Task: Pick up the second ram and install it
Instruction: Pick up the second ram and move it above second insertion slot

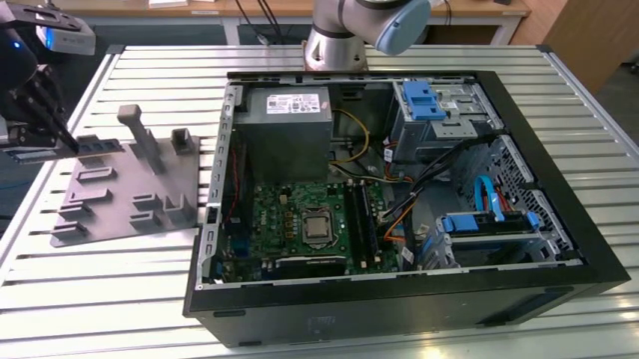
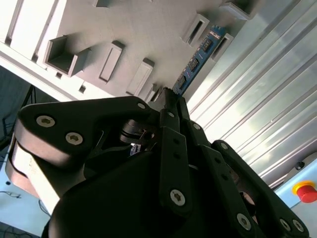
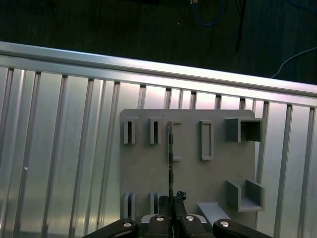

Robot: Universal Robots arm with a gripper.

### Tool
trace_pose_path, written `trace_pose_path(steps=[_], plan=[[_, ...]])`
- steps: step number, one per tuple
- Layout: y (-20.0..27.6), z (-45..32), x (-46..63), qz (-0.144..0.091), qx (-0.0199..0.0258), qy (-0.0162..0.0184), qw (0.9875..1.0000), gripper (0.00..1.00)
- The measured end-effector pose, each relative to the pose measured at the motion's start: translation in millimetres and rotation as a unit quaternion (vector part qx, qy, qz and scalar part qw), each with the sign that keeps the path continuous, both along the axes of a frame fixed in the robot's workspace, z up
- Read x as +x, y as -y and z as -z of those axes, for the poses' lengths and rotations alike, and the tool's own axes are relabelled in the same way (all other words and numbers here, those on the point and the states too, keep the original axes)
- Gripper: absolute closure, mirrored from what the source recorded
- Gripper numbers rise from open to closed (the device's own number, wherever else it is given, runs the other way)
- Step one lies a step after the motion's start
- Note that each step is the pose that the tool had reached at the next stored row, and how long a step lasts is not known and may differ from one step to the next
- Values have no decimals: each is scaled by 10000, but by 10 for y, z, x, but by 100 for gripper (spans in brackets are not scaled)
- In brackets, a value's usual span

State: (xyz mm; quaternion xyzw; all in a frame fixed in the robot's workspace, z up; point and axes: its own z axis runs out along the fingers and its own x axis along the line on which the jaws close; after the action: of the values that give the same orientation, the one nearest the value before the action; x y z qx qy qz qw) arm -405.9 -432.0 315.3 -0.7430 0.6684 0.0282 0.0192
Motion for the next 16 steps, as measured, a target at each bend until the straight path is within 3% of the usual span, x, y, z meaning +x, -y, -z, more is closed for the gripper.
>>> trace_pose_path(steps=[16], plan=[[0,-175,0,0,9,0,10000,86]])
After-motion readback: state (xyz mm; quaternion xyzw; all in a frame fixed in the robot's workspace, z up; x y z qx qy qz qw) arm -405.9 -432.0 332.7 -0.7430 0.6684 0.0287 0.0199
